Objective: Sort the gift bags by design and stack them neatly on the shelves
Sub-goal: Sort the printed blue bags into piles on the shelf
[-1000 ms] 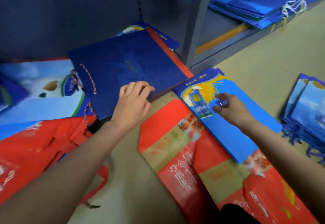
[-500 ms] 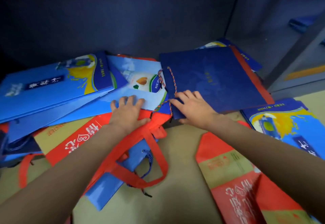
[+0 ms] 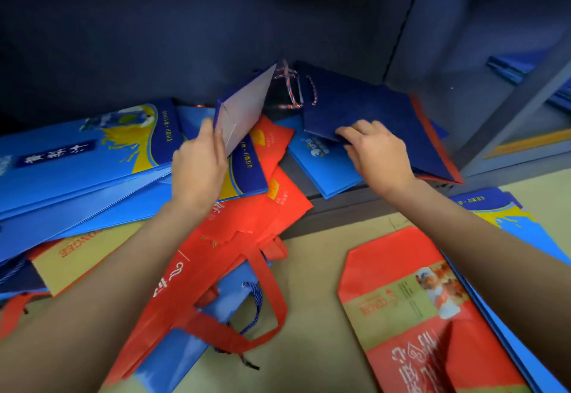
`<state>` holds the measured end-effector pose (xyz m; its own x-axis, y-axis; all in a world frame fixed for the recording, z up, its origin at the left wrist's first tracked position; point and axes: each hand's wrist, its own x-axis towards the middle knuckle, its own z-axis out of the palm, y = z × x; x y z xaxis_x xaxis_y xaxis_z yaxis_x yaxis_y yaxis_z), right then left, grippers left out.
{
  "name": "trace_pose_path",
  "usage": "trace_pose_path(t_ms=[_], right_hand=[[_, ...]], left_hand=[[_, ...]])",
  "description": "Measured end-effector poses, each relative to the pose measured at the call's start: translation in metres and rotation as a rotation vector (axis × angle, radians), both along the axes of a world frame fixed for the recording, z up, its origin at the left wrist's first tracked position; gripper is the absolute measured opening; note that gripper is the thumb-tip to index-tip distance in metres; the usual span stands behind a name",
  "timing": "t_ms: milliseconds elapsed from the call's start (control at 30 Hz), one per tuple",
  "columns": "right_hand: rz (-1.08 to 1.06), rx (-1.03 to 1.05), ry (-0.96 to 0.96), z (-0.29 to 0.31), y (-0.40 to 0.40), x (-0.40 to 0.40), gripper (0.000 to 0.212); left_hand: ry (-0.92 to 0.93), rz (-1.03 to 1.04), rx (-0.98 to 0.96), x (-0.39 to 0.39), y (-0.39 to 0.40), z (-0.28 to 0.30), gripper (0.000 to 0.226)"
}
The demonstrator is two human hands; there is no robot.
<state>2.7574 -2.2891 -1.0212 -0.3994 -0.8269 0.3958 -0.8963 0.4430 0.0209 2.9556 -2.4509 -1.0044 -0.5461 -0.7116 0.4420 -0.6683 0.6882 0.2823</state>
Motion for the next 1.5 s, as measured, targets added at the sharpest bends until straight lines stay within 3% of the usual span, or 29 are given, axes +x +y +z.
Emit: trace_pose_path(t_ms=[67, 133, 267, 333, 400, 467, 567, 667, 767, 833, 1000, 1100, 1300, 1500], right_hand=[[0.014, 0.163, -0.107, -0.01, 0.0, 0.003, 0.034], [0.003, 0.267, -0.458, -0.021, 0.004, 0.009, 0.036], [-0.203, -0.514, -1.781, 0.006, 0.023, 0.014, 0.025], [-0.231, -0.745, -2.07, 0.013, 0.046, -0.002, 0.031], [-0.275, -0.939, -2.154, 0.013, 0.073, -0.018, 0.043], [-0.368, -0.993, -2.091, 0.008, 0.105, -0.031, 0.043], [-0.534, -0.677, -1.795, 0.002, 0.15, -0.033, 0.009], [-0.64, -0.503, -1.672, -0.013, 0.197, -0.038, 0.027], [-0.733, -0.55, -1.571, -0.014, 0.25, -0.043, 0.034], [-0.84, -0.573, -1.46, -0.014, 0.293, -0.042, 0.038], [-1.206, -0.619, -1.252, -0.042, 0.399, -0.014, 0.031], [-1.393, -0.667, -1.202, -0.059, 0.441, 0.002, 0.023], [-1.492, -0.746, -1.207, -0.073, 0.47, 0.0, 0.019], [-1.457, -0.896, -1.168, -0.07, 0.476, -0.02, 0.027]], left_hand=[[0.167, -0.016, 0.048, 0.003, 0.003, 0.007, 0.028], [0.249, -0.13, 0.007, 0.009, 0.017, 0.013, 0.028], [0.129, -0.594, -0.087, 0.017, 0.063, -0.008, 0.033], [-0.016, -0.787, -0.093, 0.013, 0.083, -0.03, 0.041], [-0.115, -0.87, -0.093, 0.006, 0.095, -0.046, 0.049], [-0.185, -0.95, -0.154, 0.001, 0.103, -0.061, 0.053], [-0.291, -1.126, -0.264, -0.003, 0.124, -0.078, 0.06], [-0.316, -1.257, -0.264, -0.019, 0.155, -0.089, 0.046], [-0.376, -1.37, -0.219, -0.053, 0.191, -0.095, 0.04], [-0.532, -1.349, -0.238, -0.077, 0.213, -0.098, 0.044], [-0.712, -1.101, -0.22, -0.12, 0.252, -0.108, 0.047], [-1.02, -1.049, -0.084, -0.13, 0.262, -0.119, 0.054], [-1.154, -1.008, -0.016, -0.145, 0.278, -0.134, 0.063], [-1.106, -1.027, 0.006, -0.171, 0.292, -0.14, 0.06]])
